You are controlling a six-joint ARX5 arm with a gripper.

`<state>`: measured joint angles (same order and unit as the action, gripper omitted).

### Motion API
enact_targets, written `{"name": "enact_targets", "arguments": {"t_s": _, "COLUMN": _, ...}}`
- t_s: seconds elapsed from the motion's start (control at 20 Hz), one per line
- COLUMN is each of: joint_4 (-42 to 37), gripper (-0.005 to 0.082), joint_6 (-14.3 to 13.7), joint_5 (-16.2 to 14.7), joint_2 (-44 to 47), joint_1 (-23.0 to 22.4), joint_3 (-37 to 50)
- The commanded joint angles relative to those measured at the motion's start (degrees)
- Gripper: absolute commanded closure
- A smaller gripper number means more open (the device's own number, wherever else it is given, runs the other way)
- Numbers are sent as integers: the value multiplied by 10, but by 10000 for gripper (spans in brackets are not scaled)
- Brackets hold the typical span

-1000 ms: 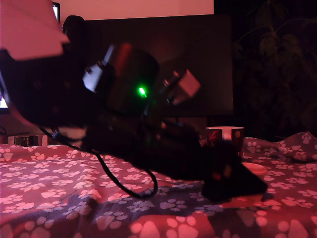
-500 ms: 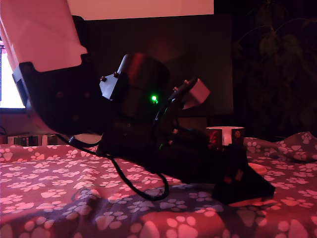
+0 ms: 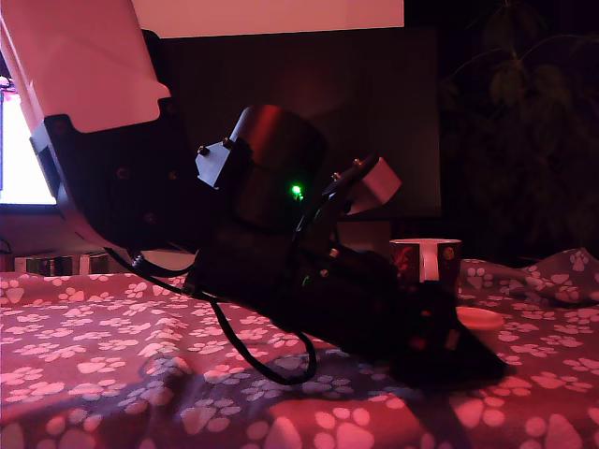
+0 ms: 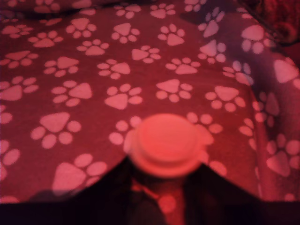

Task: Pick up the coffee capsules on the table and drop them inside the coffee cup

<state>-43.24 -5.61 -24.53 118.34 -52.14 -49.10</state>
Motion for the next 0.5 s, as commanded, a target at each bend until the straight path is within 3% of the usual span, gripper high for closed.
{"name": "enact_targets", "arguments": {"t_s": 0.0, "joint_4": -1, "gripper": 575, "joint_6": -5, "joint_5": 0, "joint_2": 13, "joint_1": -4, "joint_3": -5}}
{"name": "enact_targets", "arguments": {"t_s": 0.2, "joint_4": -4, "gripper": 679, "joint_6": -5, "joint_5": -1, "joint_2": 13, "joint_1": -4, "joint_3": -9}}
{"name": "enact_targets", "arguments": {"t_s": 0.45, "joint_4": -18, "gripper": 679, "joint_6": 0, "joint_5": -1, "joint_2": 8, "joint_1": -1, "joint_3": -9}}
